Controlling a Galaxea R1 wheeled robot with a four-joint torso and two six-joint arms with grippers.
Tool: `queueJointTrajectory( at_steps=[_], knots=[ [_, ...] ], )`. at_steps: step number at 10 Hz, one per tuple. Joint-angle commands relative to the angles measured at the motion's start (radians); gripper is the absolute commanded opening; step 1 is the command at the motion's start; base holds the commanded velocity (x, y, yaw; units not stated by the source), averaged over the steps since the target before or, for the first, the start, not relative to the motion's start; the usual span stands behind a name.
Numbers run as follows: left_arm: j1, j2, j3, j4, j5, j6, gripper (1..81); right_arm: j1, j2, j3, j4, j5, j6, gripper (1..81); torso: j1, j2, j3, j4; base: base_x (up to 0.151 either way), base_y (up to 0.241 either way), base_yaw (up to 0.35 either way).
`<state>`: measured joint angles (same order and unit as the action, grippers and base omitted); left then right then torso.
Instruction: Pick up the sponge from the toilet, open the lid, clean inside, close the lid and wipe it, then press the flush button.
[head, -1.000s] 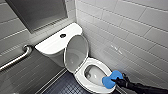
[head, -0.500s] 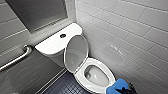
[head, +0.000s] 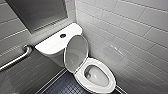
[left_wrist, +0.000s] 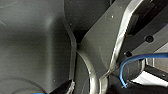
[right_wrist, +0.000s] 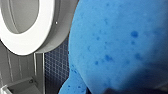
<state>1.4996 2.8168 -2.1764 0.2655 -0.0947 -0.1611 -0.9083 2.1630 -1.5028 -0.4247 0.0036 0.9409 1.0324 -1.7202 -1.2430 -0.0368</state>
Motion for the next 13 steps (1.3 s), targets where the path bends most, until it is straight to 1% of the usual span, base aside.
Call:
queueJointTrajectory(
  at_steps=[1, 3, 5, 6, 8, 9, 10, 11, 13],
  knots=[
    [0.035, -0.002, 0.023, 0.008, 0.076, 0.003, 81.1, 0.021, -0.096, 0.047, -0.105, 0.006, -0.001, 1.0, 0.0, 0.0, 0.0, 0.0, 0.0, 0.0, 0.0],
    [0.035, -0.002, 0.021, 0.008, 0.075, 0.005, 81.1, 0.057, -0.173, 0.145, -0.12, 0.049, -0.005, 1.0, 0.0, 0.0, 0.0, 0.0, 0.0, 0.0, 0.0],
    [0.035, 0.0, 0.02, 0.008, 0.075, 0.008, 81.1, 0.163, -0.191, 0.187, -0.115, 0.038, -0.002, 1.0, 0.0, 0.0, 0.0, 0.0, 0.0, 0.0, 0.0],
    [0.035, 0.0, 0.02, 0.008, 0.075, 0.008, 81.1, 0.214, -0.185, 0.191, -0.112, 0.022, 0.003, 1.0, 0.0, 0.0, 0.0, 0.0, 0.0, 0.0, 0.0],
    [0.035, 0.001, 0.018, 0.006, 0.075, 0.008, 81.1, 0.311, -0.132, 0.202, -0.112, -0.077, 0.006, 1.0, 0.0, 0.0, 0.0, 0.0, 0.0, 0.0, 0.0],
    [0.035, 0.001, 0.018, 0.006, 0.075, 0.008, 81.1, 0.355, -0.096, 0.202, -0.112, -0.118, 0.009, 1.0, 0.0, 0.0, 0.0, 0.028, 0.0, 0.0, 0.0],
    [0.034, 0.001, 0.018, 0.006, 0.075, 0.008, 81.1, 0.39, -0.065, 0.196, -0.111, -0.143, 0.009, 1.0, 0.0, 0.0, 0.0, 0.05, 0.0, 0.0, 0.0],
    [0.035, 0.001, 0.018, 0.006, 0.075, 0.008, 81.1, 0.418, -0.027, 0.185, -0.106, -0.168, 0.01, 1.0, 0.0, 0.0, 0.0, 0.087, 0.0, 0.0, 0.0],
    [0.034, 0.001, 0.018, 0.006, 0.075, 0.008, 81.1, 0.461, 0.031, 0.159, -0.097, -0.203, 0.012, 1.0, 0.0, 0.0, 0.0, 0.145, 0.0, 0.0, 0.0]
  ],
)
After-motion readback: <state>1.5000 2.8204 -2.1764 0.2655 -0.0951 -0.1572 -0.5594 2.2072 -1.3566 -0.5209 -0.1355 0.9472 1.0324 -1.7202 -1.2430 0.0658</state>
